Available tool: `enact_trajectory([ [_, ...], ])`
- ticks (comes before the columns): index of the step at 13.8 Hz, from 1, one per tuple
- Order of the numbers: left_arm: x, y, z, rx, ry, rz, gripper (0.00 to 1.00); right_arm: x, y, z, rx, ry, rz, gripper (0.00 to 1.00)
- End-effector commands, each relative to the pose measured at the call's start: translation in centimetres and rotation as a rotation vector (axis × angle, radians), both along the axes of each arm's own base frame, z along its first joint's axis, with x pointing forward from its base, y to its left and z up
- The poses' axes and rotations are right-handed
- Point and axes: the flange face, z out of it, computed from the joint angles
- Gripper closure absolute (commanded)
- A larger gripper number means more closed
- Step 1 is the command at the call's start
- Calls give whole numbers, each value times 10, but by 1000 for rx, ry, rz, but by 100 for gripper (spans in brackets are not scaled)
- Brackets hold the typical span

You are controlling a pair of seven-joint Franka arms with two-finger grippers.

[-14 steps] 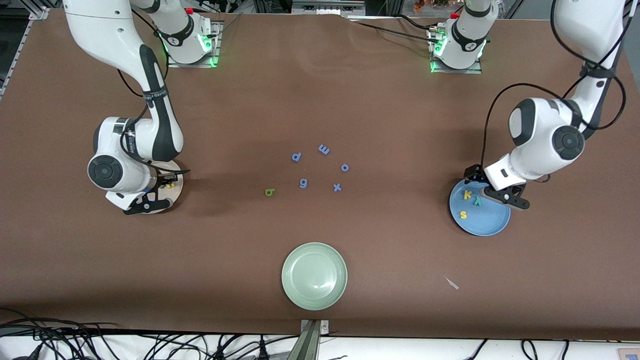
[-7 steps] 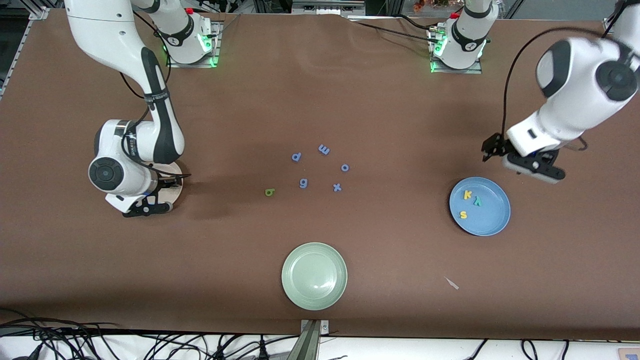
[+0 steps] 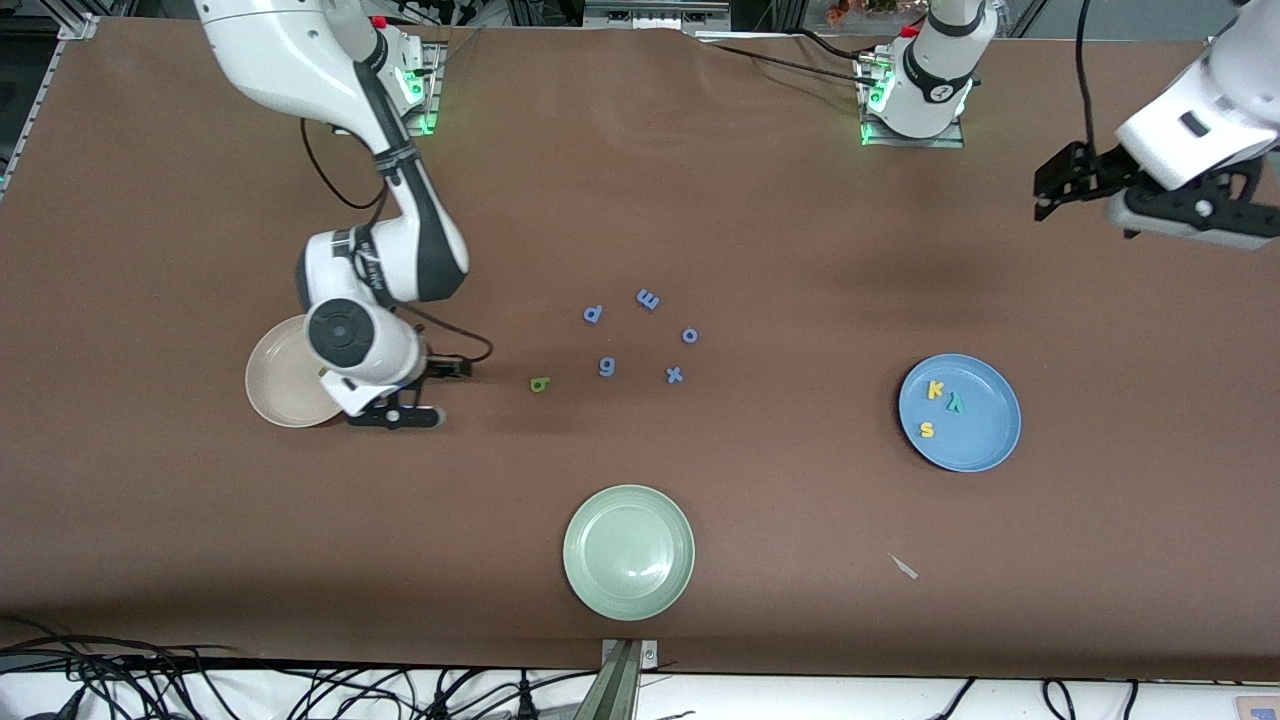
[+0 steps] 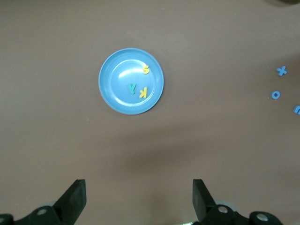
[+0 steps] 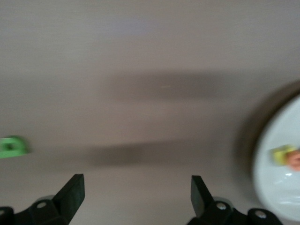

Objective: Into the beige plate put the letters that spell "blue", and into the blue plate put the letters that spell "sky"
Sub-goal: 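Return the left arm to rest while the right gripper reaches green a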

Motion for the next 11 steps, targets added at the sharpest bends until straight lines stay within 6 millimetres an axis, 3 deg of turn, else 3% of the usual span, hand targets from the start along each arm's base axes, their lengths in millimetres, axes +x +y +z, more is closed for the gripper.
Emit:
enact_trajectory([
  [1, 4, 4, 15, 21, 14, 101, 0, 6, 42, -2, 25, -22, -73, 0],
  [4, 5, -2, 16, -30, 19, 124, 0, 5, 87, -20, 70, -72, -116, 0],
  [9, 7, 13, 14, -57, 26, 153, 0, -2, 112, -42, 104, -90, -98, 0],
  [11, 7, 15, 13, -72, 29, 161, 0, -4, 114, -48, 104, -86, -95, 0],
])
